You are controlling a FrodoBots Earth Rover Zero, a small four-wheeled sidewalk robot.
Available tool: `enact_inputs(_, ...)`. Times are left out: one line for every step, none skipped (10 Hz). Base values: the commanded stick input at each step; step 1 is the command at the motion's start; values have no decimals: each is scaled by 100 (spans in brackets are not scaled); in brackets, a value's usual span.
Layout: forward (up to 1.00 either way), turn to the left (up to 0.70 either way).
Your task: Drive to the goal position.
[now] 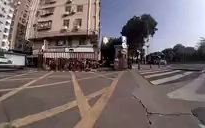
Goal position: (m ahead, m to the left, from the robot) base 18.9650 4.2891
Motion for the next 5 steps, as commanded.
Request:
enact_inputs(70,0)
enact_inputs(70,0)
enact_inputs(70,0)
enact_inputs(70,0)
enact_inputs(70,0)
